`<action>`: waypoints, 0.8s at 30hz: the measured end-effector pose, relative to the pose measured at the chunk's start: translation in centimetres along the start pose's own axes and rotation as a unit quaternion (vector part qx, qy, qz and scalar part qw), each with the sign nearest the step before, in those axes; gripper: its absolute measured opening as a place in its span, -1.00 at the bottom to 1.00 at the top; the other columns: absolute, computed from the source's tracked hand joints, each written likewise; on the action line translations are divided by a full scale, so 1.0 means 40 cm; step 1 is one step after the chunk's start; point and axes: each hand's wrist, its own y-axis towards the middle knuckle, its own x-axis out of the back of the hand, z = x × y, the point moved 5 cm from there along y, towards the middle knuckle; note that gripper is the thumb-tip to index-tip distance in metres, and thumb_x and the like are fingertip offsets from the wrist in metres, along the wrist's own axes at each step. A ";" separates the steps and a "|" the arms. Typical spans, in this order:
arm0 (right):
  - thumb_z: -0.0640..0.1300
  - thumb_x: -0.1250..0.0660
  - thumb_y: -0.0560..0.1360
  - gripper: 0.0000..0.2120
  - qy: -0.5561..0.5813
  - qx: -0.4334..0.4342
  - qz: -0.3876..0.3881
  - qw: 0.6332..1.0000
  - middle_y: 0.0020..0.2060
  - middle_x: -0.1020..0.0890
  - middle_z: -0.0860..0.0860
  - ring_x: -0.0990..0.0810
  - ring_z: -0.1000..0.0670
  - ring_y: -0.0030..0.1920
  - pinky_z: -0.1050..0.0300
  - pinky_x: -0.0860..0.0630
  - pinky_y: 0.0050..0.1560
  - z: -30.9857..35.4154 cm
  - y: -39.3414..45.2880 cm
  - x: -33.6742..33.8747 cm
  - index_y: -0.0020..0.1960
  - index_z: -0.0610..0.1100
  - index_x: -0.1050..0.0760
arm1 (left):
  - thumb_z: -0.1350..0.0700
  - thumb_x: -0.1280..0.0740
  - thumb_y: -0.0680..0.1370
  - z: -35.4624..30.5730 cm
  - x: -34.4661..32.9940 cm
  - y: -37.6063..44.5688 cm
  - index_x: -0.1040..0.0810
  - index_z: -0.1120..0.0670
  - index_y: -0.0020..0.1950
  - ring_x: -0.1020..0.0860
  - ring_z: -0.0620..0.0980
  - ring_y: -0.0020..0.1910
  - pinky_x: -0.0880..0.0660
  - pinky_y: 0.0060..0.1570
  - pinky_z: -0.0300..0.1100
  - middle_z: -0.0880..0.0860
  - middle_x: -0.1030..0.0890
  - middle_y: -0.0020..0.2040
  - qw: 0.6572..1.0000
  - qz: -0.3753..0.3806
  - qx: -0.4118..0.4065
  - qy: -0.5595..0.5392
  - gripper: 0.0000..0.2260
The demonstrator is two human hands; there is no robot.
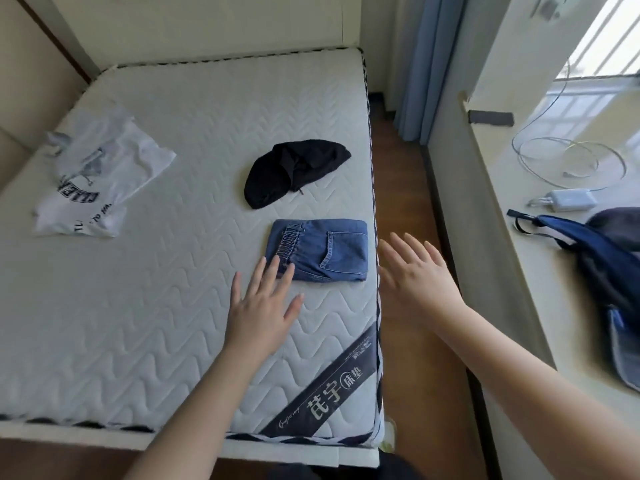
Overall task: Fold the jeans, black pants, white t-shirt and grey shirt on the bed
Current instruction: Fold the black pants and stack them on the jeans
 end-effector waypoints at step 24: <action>0.20 0.15 0.65 -0.46 -0.025 -0.053 0.002 0.998 0.55 -0.18 0.06 -0.02 0.00 0.57 0.02 0.10 0.55 0.058 -0.547 0.057 0.55 0.04 -0.18 | -0.36 0.40 0.51 -0.071 0.059 -0.410 0.35 -0.23 0.49 0.27 -0.06 0.55 0.25 0.51 0.09 -0.12 0.20 0.58 0.988 0.004 -0.151 -0.045 -0.43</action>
